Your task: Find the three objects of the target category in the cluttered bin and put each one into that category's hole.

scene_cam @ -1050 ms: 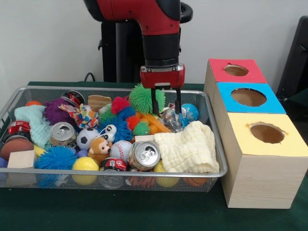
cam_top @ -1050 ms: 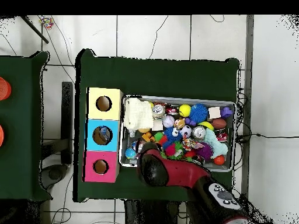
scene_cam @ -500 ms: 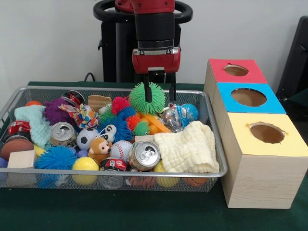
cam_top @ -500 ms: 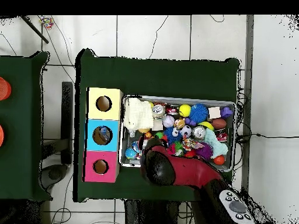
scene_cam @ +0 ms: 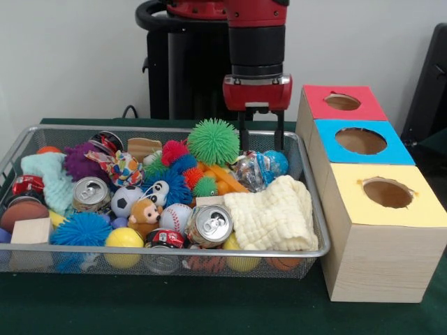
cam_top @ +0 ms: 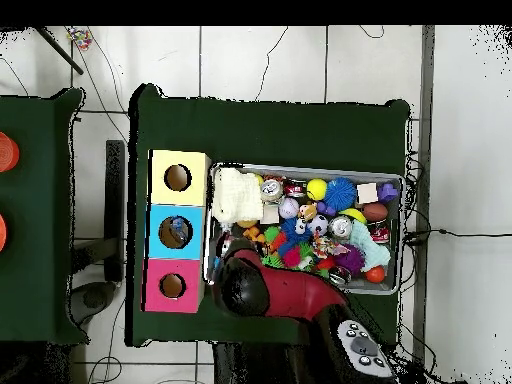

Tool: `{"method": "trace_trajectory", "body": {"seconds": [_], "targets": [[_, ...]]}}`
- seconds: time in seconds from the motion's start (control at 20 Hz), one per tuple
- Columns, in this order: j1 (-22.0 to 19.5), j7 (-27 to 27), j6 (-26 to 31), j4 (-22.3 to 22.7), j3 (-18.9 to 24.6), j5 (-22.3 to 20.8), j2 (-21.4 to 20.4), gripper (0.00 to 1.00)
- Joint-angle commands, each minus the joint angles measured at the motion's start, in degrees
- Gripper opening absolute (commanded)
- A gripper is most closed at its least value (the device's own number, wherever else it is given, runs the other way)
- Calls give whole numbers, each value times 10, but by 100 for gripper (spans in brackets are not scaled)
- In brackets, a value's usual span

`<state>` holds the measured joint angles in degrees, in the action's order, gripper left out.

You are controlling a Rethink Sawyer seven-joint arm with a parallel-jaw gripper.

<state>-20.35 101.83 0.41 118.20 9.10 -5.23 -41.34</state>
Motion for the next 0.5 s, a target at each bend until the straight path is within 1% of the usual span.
{"method": "trace_trajectory", "body": {"seconds": [0.05, 0.2, 0.3, 0.4, 0.5], "targets": [[12, 188, -22, 10, -42, 93, 17, 100], [18, 204, -10, 9, -74, 131, 11, 100], [15, 212, -4, 7, -81, 153, 5, 100], [10, 218, 7, 11, -76, 169, -9, 100], [-5, 217, 31, 21, -59, 181, -31, 100]]}}
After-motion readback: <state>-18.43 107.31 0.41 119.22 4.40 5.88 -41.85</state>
